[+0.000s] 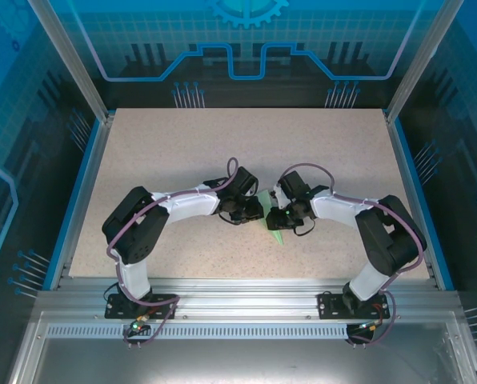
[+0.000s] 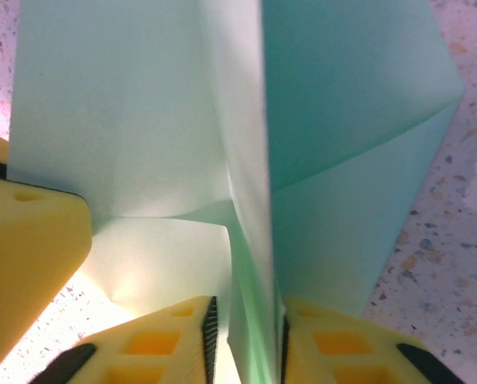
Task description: Fold a paper plane with a square sheet of paper (pick it up from the middle)
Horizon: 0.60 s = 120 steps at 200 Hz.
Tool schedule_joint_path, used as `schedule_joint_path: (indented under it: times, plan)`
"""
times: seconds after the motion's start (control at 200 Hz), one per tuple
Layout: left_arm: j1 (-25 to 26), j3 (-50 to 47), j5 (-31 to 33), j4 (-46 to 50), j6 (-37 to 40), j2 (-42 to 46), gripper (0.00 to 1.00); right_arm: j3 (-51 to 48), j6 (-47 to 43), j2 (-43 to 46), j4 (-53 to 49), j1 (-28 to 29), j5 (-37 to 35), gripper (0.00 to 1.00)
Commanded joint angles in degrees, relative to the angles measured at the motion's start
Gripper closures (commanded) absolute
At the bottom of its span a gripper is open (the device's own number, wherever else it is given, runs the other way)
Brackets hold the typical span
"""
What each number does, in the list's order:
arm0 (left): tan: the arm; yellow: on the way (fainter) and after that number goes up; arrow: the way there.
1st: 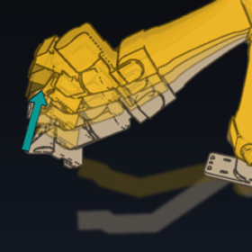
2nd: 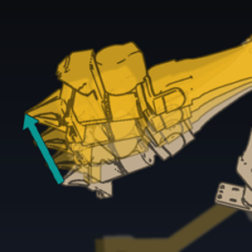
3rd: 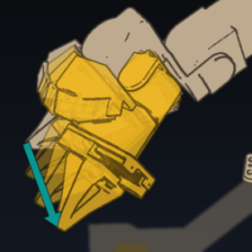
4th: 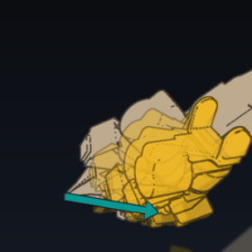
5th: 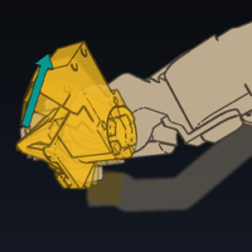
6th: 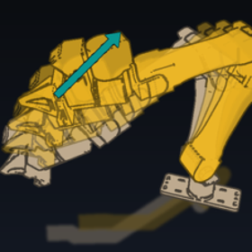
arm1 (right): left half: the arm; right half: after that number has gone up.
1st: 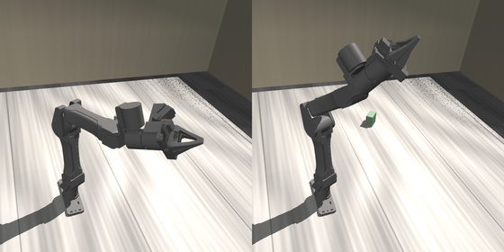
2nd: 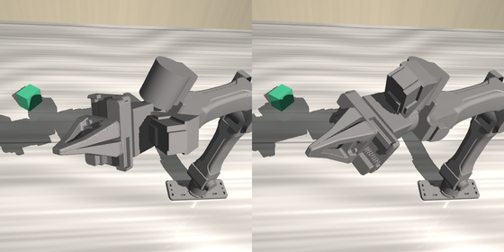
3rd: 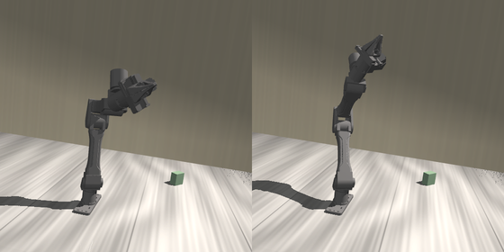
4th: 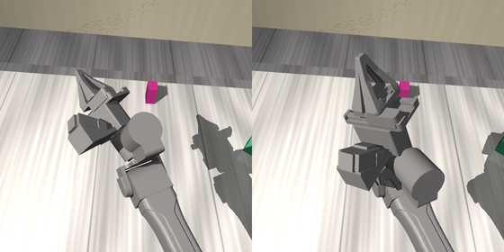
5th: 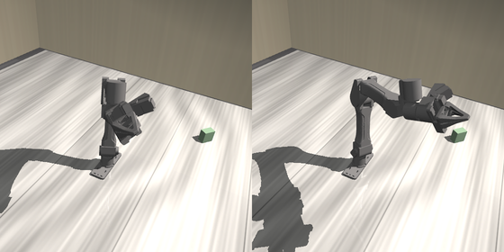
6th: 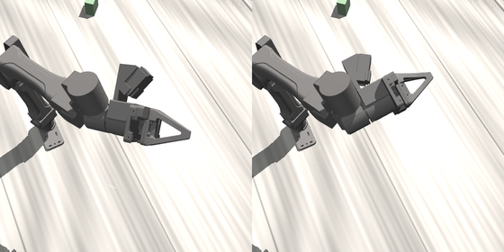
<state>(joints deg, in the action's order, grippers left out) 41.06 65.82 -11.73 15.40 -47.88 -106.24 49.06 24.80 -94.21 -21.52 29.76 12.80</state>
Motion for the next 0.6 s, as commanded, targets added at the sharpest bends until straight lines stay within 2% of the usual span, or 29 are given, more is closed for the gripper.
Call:
schedule_joint_path:
  times: [0.0, 0.165, 0.325, 0.43, 0.595]
  plan:
    - [0.2, -1.3, 0.9, 1.5, 0.9, 1.0, 0.79, 1.8, -0.6, -0.6, -2.5, 1.3, -1.7, 0.78]
    - [0.2, -3.0, 2.7, 0.9, 0.8, 3.8, 0.74, 3.8, -0.5, 0.9, -4.6, 1.9, -3.6, 0.89]
    - [0.1, -6.1, 6.9, -0.3, -0.2, 9.4, 0.64, 6.4, -0.5, 1.5, -8.2, 3.1, -6.8, 0.97]
    - [-0.2, -8.6, 11.4, 0.0, -1.1, 14.2, 0.58, 10.1, 0.3, 1.4, -12.8, 4.8, -13.6, 0.98]
    - [-1.3, -12.8, 18.1, 1.7, -2.8, 20.7, 0.54, 16.8, 2.5, 0.5, -19.1, 7.1, -25.3, 0.97]
